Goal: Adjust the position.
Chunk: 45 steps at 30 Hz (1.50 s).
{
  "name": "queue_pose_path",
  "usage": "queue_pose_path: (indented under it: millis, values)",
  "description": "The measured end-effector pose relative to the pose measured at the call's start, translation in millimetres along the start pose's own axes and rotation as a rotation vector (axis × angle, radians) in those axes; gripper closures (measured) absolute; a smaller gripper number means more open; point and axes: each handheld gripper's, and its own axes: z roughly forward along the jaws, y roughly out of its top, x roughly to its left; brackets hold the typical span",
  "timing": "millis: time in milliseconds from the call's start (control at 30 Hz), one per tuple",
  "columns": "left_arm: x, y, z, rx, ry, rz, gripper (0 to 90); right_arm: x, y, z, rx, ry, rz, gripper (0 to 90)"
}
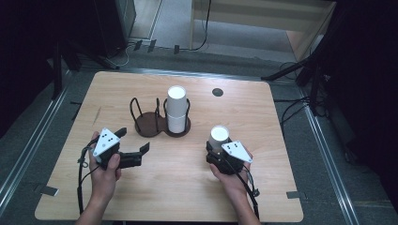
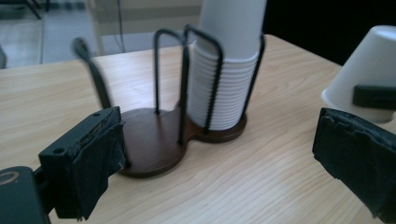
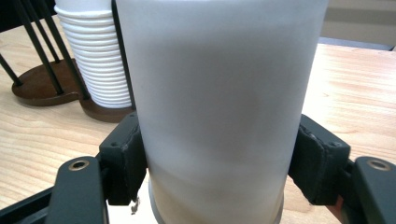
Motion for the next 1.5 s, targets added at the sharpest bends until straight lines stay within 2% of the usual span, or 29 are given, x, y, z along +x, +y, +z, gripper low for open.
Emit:
queue_pose_path:
  millis: [233, 400, 467, 533, 600, 700, 833, 967, 1100, 1300, 1500]
  values:
    - [-21.7, 7.2, 10.7, 0.023, -0.067, 0.024, 2.6, 3.6, -1.8, -2.3, -0.002, -0.003, -0.021, 28.6]
    - [-32.2, 4.4, 18.5, 0.059, -0.131, 0.05, 2.6, 8.7, -3.4, -3.7, -0.006, -0.02, -0.094, 28.6]
    - [-35.5, 3.8, 21.3, 0.065, -0.137, 0.045, 2.6, 11.2, -4.1, -4.2, -0.007, -0.031, -0.122, 28.6]
    - [-36.4, 3.9, 22.4, 0.054, -0.195, 0.024, 2.6, 13.6, -4.5, -5.2, -0.012, -0.038, -0.155, 28.6]
    - [-38.7, 4.5, 24.0, 0.061, -0.218, 0.025, 2.6, 16.7, -5.0, -6.3, -0.02, -0.052, -0.194, 28.6]
    - [-42.0, 5.2, 26.4, 0.077, -0.228, 0.026, 2.7, 21.7, -6.3, -7.6, -0.03, -0.065, -0.256, 28.6]
    - [-46.4, 6.7, 27.4, 0.088, -0.242, 0.035, 3.2, 29.0, -8.1, -8.5, -0.037, -0.07, -0.312, 28.6]
    - [-49.8, 7.2, 27.9, 0.108, -0.274, 0.055, 6.1, 35.5, -8.6, -9.5, -0.047, -0.074, -0.375, 28.6]
    - [-51.3, 5.7, 29.7, 0.12, -0.292, 0.054, 6.6, 41.5, -9.9, -9.7, -0.06, -0.081, -0.435, 28.6]
    - [-50.5, 5.2, 30.4, 0.124, -0.306, 0.053, 9.3, 47.0, -12.2, -9.4, -0.072, -0.081, -0.488, 28.6]
    - [-52.3, 5.0, 31.2, 0.131, -0.325, 0.058, 13.2, 51.7, -14.2, -10.3, -0.091, -0.08, -0.561, 28.7]
